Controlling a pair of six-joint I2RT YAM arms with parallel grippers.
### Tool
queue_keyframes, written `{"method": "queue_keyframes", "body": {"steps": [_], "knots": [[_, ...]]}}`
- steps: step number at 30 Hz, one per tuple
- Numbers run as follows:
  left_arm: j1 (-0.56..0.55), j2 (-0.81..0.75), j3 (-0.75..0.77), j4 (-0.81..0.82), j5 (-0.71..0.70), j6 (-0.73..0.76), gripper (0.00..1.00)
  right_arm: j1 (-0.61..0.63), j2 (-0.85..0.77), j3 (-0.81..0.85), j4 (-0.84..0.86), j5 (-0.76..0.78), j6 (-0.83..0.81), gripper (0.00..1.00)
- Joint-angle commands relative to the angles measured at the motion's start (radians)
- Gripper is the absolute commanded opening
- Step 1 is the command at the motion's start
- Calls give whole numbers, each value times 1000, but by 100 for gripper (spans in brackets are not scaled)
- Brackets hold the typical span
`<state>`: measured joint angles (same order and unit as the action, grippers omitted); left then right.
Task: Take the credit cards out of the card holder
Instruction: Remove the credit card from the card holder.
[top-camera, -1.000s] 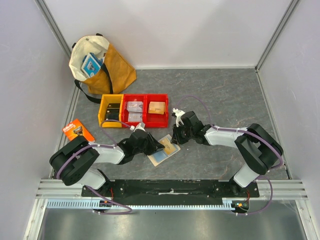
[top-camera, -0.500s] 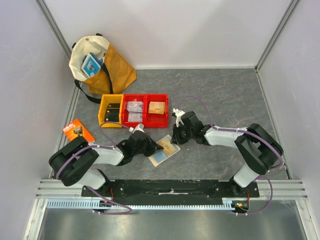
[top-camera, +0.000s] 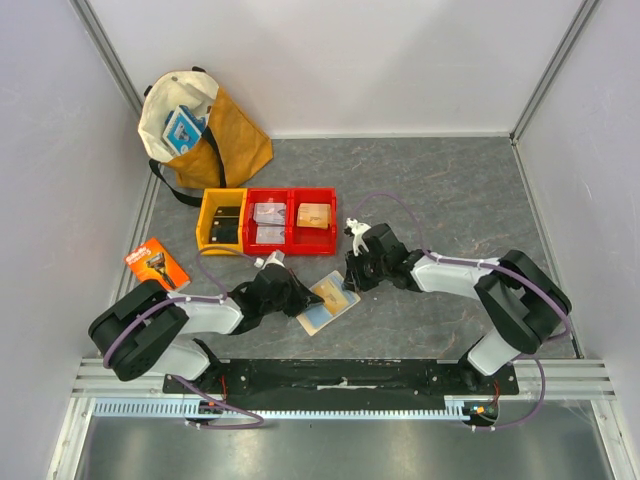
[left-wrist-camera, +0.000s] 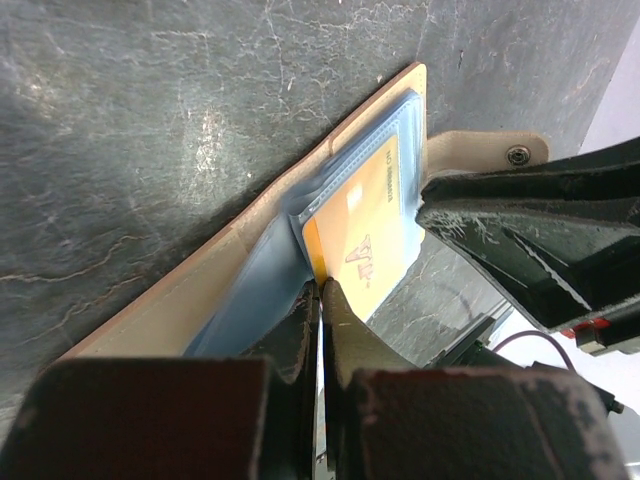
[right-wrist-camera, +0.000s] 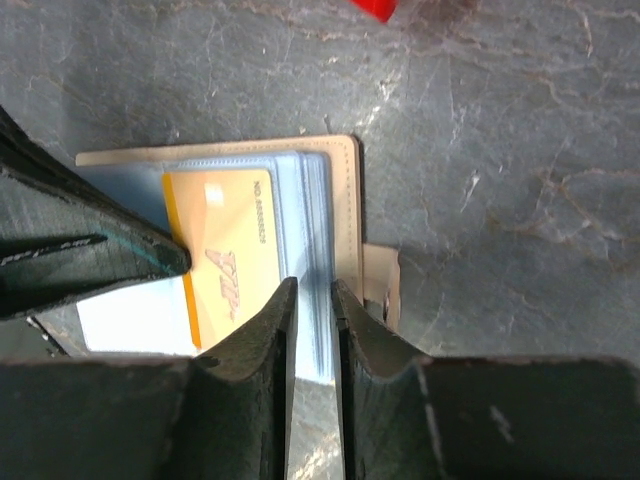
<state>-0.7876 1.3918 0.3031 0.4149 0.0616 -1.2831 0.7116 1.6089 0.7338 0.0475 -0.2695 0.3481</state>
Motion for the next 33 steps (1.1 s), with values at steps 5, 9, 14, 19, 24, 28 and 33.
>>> {"method": "queue_keyframes", "body": {"steps": [5, 9, 14, 19, 24, 28, 33], "knots": [[-6, 19, 17, -67, 12, 10, 2, 12, -104, 38, -55, -74, -9, 27], [-7, 16, 18, -67, 10, 11, 2, 22, -67, 53, -9, -120, 6, 24], [-9, 12, 18, -68, 9, 11, 2, 25, 5, 47, 55, -143, 45, 17], [-6, 10, 18, -70, 12, 8, 2, 25, 54, 24, 83, -93, 71, 11], [-6, -5, 1, -68, 4, -5, 6, 19, 42, -14, 75, -27, 80, 8], [-6, -23, -10, -67, -3, -10, 13, 14, 29, -40, 69, -2, 84, 7], [-6, -31, -13, -59, -3, -10, 21, 5, 11, -59, 75, 21, 97, 7]]}}
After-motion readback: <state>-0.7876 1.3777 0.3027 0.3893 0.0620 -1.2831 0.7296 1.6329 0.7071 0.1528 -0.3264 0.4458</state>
